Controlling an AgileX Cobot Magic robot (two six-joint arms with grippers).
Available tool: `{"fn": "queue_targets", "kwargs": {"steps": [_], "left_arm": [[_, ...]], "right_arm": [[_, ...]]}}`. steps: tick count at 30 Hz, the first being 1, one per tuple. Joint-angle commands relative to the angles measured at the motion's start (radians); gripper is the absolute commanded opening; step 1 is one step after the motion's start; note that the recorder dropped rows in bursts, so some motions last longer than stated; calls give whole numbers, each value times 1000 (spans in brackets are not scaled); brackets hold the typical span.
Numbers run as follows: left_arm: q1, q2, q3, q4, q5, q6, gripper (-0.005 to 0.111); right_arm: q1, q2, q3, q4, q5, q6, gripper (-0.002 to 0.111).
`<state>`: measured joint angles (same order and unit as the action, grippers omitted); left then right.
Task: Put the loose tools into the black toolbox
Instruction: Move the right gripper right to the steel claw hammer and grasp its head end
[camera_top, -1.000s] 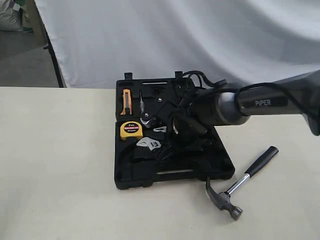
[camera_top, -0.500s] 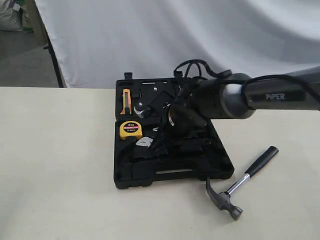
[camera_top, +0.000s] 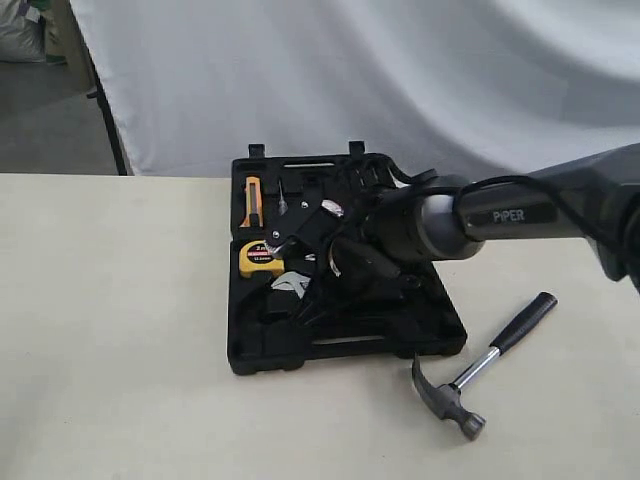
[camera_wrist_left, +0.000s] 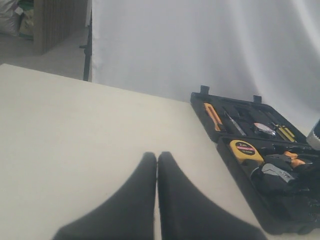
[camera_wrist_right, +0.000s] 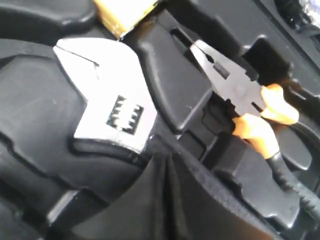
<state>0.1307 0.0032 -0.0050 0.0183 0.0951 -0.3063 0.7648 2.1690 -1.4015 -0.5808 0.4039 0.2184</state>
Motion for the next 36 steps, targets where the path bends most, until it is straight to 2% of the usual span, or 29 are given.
{"fn": "queue_targets", "kwargs": {"steps": [1, 12, 17, 19, 20, 22, 26, 31, 33, 36], "left_arm": [[25, -3, -3, 4, -7, -5, 1], [25, -3, -3, 4, -7, -5, 1], [25, -3, -3, 4, -7, -5, 1], [25, -3, -3, 4, -7, -5, 1], [25, -3, -3, 4, -7, -5, 1], [25, -3, -3, 4, -7, -5, 1], [25, -3, -3, 4, -7, -5, 1], [25, -3, -3, 4, -7, -5, 1], [25, -3, -3, 4, -7, -5, 1], [25, -3, -3, 4, -7, -5, 1]], "right_arm": [[-5, 11, 7, 8, 74, 21, 0], [-7, -229, 7, 8, 232, -14, 0], [-7, -330, 7, 54, 409, -304, 0], [-7, -343, 7, 122, 544, -482, 0], [-7, -343, 7, 155, 683, -586, 0], [-7, -341, 7, 212, 817, -682, 0], [-7, -341, 25, 355, 817, -806, 0], [-7, -341, 164, 253, 817, -779, 0], [-7, -341, 205, 226, 817, -767, 6], [-7, -339, 259, 178, 774, -767, 28]]}}
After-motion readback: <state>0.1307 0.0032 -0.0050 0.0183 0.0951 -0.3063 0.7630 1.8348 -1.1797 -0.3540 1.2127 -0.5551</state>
